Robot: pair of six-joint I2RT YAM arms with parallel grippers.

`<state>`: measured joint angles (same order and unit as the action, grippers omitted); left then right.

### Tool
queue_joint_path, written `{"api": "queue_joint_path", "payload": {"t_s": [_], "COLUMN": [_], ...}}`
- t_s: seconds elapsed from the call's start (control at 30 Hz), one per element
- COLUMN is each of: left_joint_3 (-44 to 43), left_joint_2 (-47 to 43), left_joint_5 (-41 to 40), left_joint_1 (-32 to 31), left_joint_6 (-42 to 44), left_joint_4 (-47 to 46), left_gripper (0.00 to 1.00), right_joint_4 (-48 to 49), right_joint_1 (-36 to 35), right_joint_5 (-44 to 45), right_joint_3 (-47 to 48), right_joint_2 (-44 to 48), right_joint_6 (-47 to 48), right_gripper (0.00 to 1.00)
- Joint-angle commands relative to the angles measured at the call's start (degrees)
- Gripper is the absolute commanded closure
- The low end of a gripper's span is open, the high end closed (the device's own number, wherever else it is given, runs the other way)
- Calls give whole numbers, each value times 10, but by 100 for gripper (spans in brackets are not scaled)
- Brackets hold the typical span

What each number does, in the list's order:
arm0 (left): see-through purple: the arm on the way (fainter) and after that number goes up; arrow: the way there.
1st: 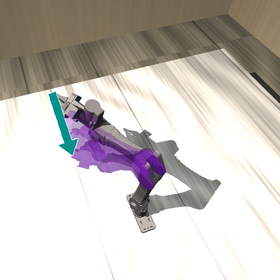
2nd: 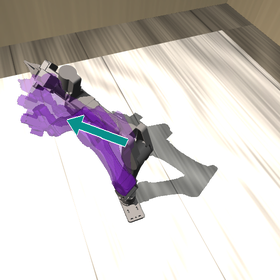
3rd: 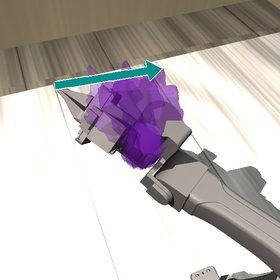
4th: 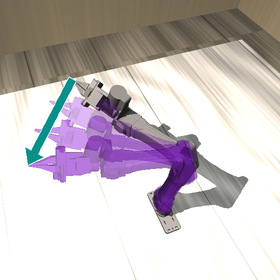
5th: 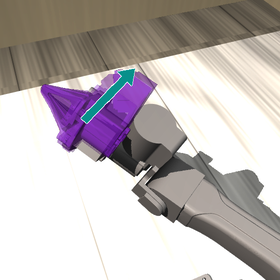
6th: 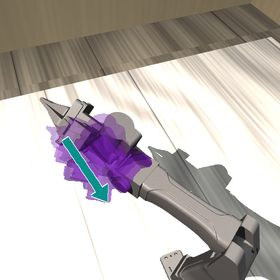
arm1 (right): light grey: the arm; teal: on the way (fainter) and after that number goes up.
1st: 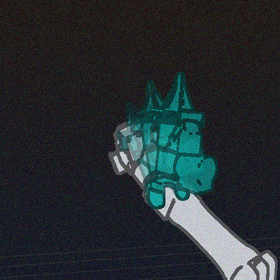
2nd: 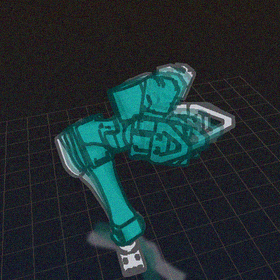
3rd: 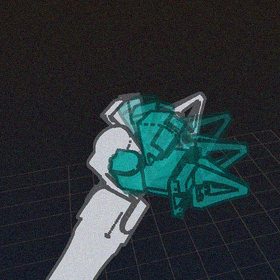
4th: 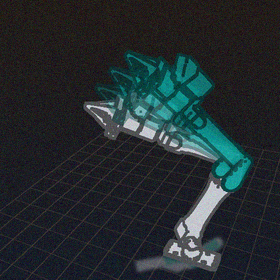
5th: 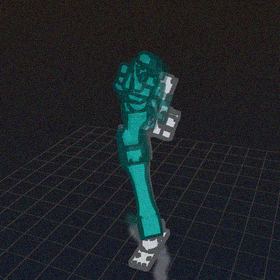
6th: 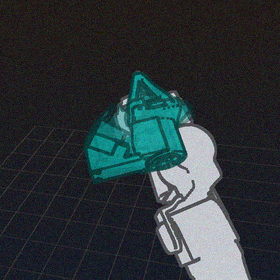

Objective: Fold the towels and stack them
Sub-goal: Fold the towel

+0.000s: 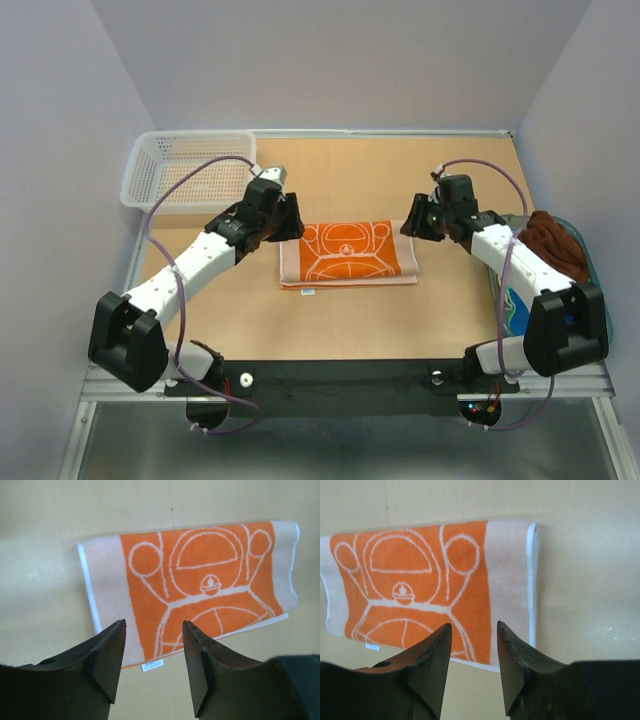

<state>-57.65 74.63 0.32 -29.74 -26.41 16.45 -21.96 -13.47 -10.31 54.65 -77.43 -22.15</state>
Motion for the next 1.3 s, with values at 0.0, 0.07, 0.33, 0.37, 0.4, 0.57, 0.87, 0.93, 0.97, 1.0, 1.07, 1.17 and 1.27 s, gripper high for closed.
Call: {"api": "queue_joint_path", "payload": {"t_s": [0.0,0.07,0.33,0.37,0.4,0.57,0.87,0.93,0.97,1.0,1.07,1.17,1.27], "left_joint_3": [5,24,148,172,184,241,256,257,259,260,263,264,264], "left_joint_2": [39,60,97,96,94,66,15,10,10,8,6,9,10], "left_joint_5": [-36,-39,-41,-32,-27,16,14,14,13,14,13,14,14], "left_joint_1": [-46,-64,-65,-57,-57,-21,-9,-9,-9,-10,-9,-9,-9], "left_joint_6": [-19,-35,-86,-97,-97,-123,-130,-130,-130,-130,-130,-130,-130], "left_joint_4": [16,-3,-60,-66,-74,-119,-121,-121,-121,-121,-122,-125,-128], "left_gripper": [43,46,66,67,69,72,71,71,71,71,71,71,71], "right_joint_4": [2,5,29,30,31,31,15,12,10,10,12,14,23], "right_joint_1": [-31,-42,-46,-46,-46,-46,-45,-43,-41,-41,-41,-41,-41], "right_joint_5": [11,23,20,15,13,57,116,134,133,129,117,121,120], "right_joint_3": [4,-21,-136,-154,-166,-203,-180,-179,-180,-185,-191,-199,-204], "right_joint_2": [-23,-34,-11,-4,-4,14,107,105,102,96,89,70,66], "right_joint_6": [-18,-27,-64,-70,-70,-97,-111,-116,-119,-123,-134,-138,-134], "right_gripper": [54,55,57,57,57,59,58,58,57,57,57,57,62]}}
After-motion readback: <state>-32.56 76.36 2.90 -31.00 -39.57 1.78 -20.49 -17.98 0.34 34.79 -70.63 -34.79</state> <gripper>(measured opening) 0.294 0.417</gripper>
